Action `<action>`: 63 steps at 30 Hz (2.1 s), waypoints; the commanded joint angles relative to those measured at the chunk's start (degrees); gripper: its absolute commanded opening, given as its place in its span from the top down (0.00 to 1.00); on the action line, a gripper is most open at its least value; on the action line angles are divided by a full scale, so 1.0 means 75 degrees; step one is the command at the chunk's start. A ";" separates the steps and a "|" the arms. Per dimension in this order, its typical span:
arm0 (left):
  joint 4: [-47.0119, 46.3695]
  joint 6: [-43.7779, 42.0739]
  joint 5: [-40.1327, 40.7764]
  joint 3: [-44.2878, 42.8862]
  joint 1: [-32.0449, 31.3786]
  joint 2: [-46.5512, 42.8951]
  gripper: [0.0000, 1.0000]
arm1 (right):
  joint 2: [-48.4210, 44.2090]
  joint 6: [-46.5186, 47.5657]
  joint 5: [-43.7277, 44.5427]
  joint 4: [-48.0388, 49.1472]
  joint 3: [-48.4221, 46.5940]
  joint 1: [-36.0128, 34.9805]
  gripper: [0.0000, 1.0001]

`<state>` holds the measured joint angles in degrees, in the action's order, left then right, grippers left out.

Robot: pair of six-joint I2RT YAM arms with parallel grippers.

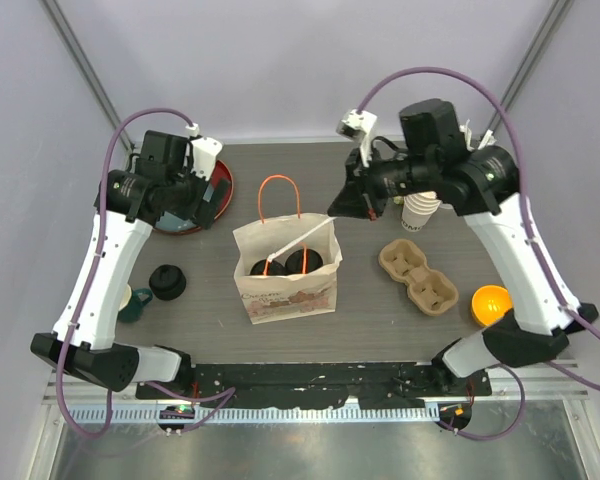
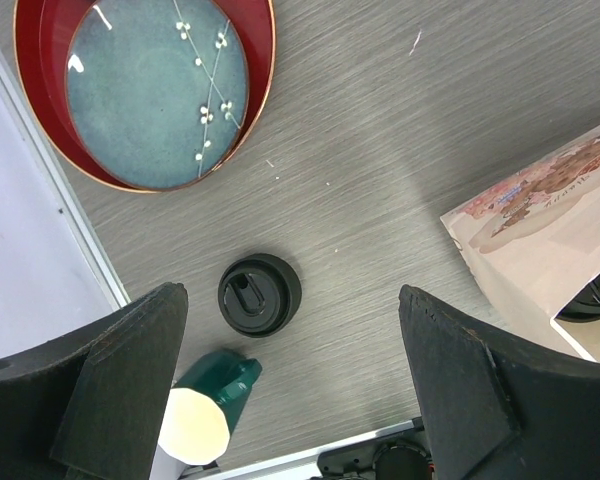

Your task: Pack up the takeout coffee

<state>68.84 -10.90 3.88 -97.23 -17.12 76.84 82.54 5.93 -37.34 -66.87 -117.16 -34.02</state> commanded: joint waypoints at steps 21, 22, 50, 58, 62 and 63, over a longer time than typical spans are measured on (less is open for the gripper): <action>-0.0167 0.0011 0.0069 0.0027 0.0022 -0.0132 0.09 | 0.3677 0.0240 0.2518 -0.1092 -0.3151 -0.2038 0.99; -0.0167 0.0011 0.0069 0.0015 0.0022 -0.0132 0.09 | 0.3701 0.0194 0.2530 -0.1034 -0.3152 -0.2050 0.98; -0.0190 -0.0047 0.0034 0.0155 0.0022 -0.0155 0.09 | -0.0784 -0.0744 0.6037 0.3253 0.1063 0.1368 0.12; -0.0331 -0.0246 0.0022 0.0366 0.0033 -0.0120 0.09 | -0.1022 -0.1001 0.7193 0.3959 0.3057 0.4382 0.30; -0.0483 -0.0305 0.0033 0.0460 0.0045 -0.0073 0.09 | -0.0682 -0.1377 0.7053 0.4684 0.4112 0.5202 0.51; -0.0518 -0.0328 0.0022 0.0483 0.0033 -0.0062 0.09 | -0.0612 -0.1424 0.7042 0.5069 0.4323 0.5262 0.52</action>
<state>68.34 -12.03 4.03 -94.15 -17.12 76.86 75.26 -1.43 14.22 -37.17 -91.42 2.57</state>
